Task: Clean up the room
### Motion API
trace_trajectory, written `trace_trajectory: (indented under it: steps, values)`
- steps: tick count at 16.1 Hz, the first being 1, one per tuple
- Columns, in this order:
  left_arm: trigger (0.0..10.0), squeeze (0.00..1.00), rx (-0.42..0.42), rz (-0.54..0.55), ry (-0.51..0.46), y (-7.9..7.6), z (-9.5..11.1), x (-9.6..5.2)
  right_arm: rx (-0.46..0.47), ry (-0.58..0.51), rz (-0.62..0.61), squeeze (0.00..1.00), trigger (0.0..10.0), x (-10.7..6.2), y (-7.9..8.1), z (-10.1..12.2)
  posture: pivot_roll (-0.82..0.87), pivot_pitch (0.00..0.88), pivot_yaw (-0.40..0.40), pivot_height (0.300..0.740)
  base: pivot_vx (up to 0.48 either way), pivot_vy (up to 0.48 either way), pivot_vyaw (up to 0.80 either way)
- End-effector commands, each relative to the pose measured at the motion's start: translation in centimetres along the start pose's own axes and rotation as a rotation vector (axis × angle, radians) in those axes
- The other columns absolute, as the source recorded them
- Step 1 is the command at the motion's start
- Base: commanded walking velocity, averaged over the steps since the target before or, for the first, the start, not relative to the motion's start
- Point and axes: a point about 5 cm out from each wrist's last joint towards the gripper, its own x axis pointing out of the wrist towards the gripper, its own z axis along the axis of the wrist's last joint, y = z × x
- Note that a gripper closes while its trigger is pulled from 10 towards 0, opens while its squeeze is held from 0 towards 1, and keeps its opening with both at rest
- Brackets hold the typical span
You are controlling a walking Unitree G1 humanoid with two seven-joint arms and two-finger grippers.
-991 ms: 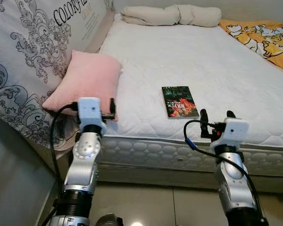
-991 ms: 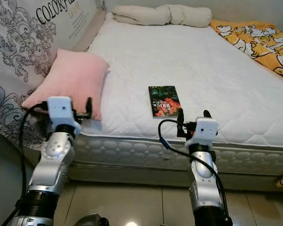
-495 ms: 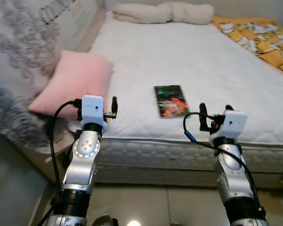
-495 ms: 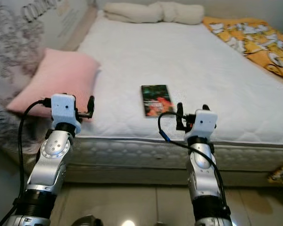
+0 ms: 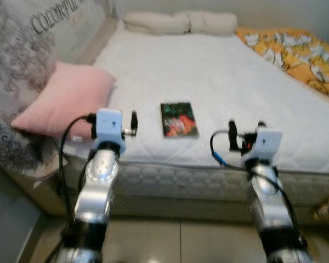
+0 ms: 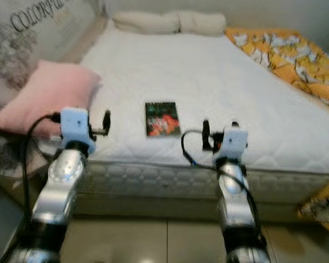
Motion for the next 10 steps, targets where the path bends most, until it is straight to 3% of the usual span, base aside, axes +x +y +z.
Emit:
trace_trajectory:
  steps: [1, 10]
  values:
    - [10.0, 0.0, 0.009, -0.009, -0.013, -0.01, 0.56, 0.39, 0.0, -0.024, 0.013, 0.0, 10.0, 0.41, 0.45, 0.56, 0.04, 0.0, -0.026, 0.736, 0.48, 0.0, 0.0]
    - [10.0, 0.0, 0.009, -0.032, -0.025, -0.3, 0.81, 0.04, 0.051, 0.037, -0.038, 0.0, 10.0, 1.11, -0.37, 0.03, 0.04, 0.0, -0.02, 0.736, 0.48, 0.0, 0.0]
